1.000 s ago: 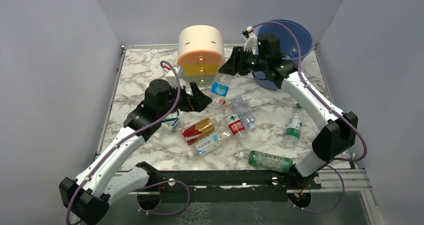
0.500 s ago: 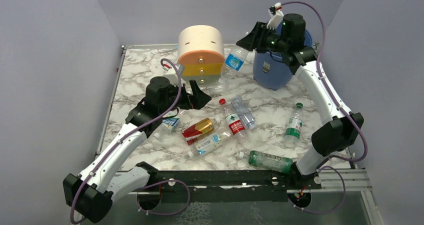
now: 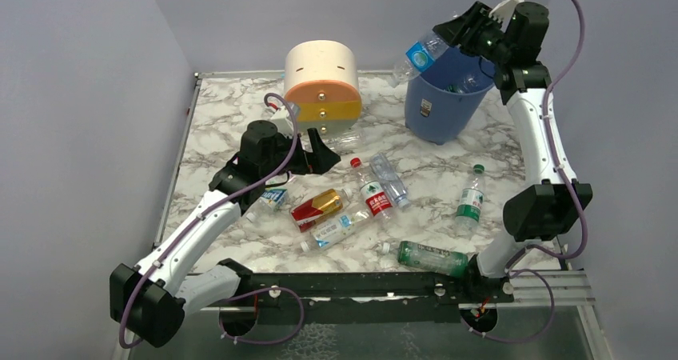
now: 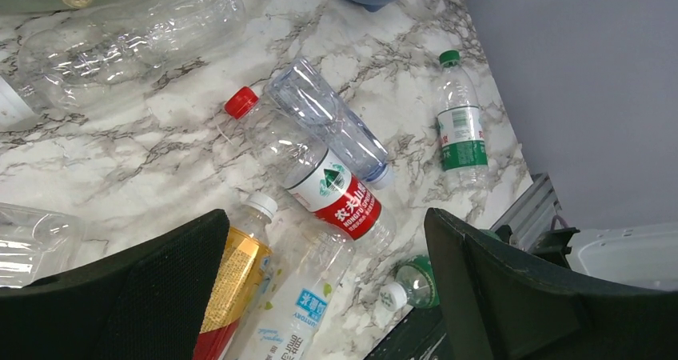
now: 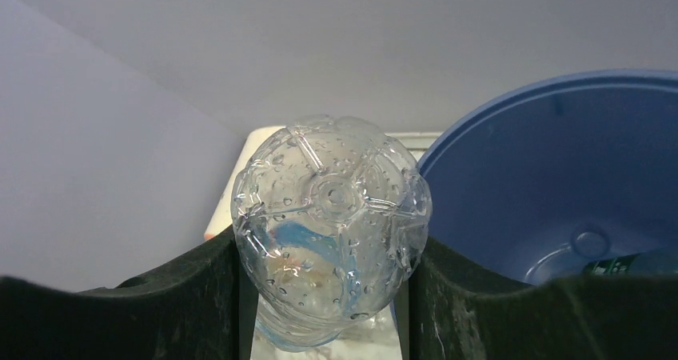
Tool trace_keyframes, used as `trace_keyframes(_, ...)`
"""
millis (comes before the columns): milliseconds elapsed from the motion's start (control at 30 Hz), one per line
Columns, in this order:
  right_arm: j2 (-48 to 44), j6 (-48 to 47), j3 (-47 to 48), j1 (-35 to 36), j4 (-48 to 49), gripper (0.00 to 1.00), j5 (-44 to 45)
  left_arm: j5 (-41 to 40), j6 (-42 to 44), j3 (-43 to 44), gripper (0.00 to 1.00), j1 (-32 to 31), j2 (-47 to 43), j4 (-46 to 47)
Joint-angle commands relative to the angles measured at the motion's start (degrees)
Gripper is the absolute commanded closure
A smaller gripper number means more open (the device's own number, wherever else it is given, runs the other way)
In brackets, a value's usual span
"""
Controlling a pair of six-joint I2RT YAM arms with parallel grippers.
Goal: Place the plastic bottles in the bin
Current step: Place the plastic bottle in the trash bin.
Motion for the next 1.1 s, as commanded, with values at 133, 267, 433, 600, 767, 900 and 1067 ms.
trace_keyframes(133, 0.7, 4.1, 4.2, -5.5, 6.5, 0.46, 4.3, 2.0, 0.5, -1.2, 0.01, 0.5, 0.4, 2.6)
trace_keyframes(267, 0.4, 4.1, 4.7, -7.6, 6.7, 0.45, 6.4, 2.0, 0.1, -2.3, 0.01, 0.6, 0.2, 3.4)
trace_keyframes(433, -0.3, 4.1, 4.3, -10.0, 6.9, 0.45, 9.0, 2.5, -0.5, -3.4, 0.01, 0.7, 0.5, 4.7)
trace_keyframes(600, -0.2, 4.1, 4.0, -11.4, 6.7, 0.45, 11.1, 3.2, -1.0, -3.8, 0.01, 0.7, 1.1, 5.7)
trace_keyframes(767, 0.8, 4.1, 3.2, -11.8, 6.9, 0.45, 12.1, 3.2, -1.1, -4.3, 0.01, 0.7, 0.8, 5.9)
trace_keyframes(900, 1.7, 4.0, 2.9, -12.0, 7.1, 0.45, 12.4, 3.3, -1.4, -4.9, 0.01, 0.7, 0.8, 6.2)
trace_keyframes(1067, 2.3, 3.8, 2.1, -12.1, 7.0, 0.45, 13.0, 3.6, -1.6, -5.0, 0.01, 0.7, 1.2, 6.6)
